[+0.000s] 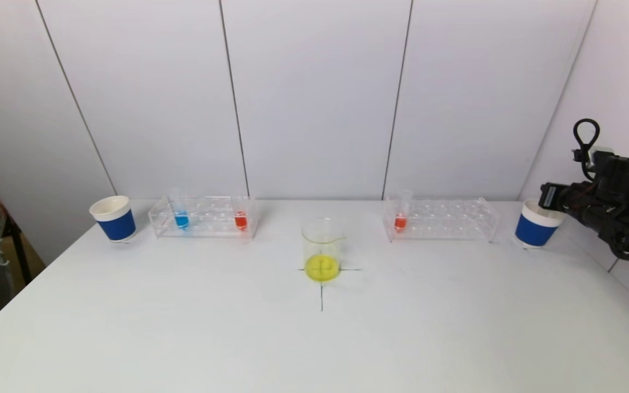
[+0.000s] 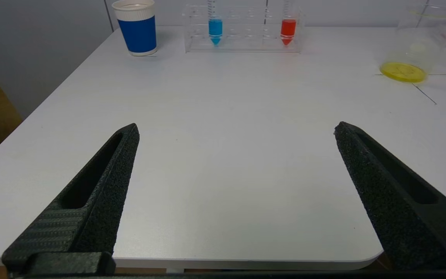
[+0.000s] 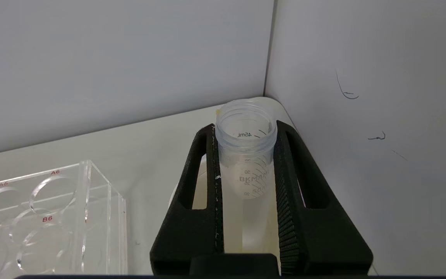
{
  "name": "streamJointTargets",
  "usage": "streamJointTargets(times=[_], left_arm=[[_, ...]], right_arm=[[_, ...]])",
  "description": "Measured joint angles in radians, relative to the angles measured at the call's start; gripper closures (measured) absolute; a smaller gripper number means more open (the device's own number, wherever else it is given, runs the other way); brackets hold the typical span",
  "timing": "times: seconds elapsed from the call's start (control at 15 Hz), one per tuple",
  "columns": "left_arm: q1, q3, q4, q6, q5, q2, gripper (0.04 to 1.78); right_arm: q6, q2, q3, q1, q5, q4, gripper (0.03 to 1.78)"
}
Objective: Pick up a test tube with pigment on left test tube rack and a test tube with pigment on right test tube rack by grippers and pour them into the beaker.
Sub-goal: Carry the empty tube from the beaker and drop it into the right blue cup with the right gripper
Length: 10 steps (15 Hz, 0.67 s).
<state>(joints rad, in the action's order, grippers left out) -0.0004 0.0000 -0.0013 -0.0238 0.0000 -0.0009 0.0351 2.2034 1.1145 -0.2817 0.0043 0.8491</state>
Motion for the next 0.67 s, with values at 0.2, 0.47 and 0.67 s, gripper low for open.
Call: streamJointTargets(times=[0.2,0.47,0.67], left_arm=[[0.000,0.000,0.000,0.000,0.000,0.000,0.06],[0.000,0.000,0.000,0.000,0.000,0.000,0.06],[0.000,0.000,0.000,0.000,0.000,0.000,0.06]], right_arm=[[0.000,-0.001,-0.001,0.000,0.000,0.000,1.36],[0.002,-0.001,-0.005,0.001,0.001,0.002,1.36],[0.003,-0.003,-0.006,0.001,0.001,0.001,1.26]])
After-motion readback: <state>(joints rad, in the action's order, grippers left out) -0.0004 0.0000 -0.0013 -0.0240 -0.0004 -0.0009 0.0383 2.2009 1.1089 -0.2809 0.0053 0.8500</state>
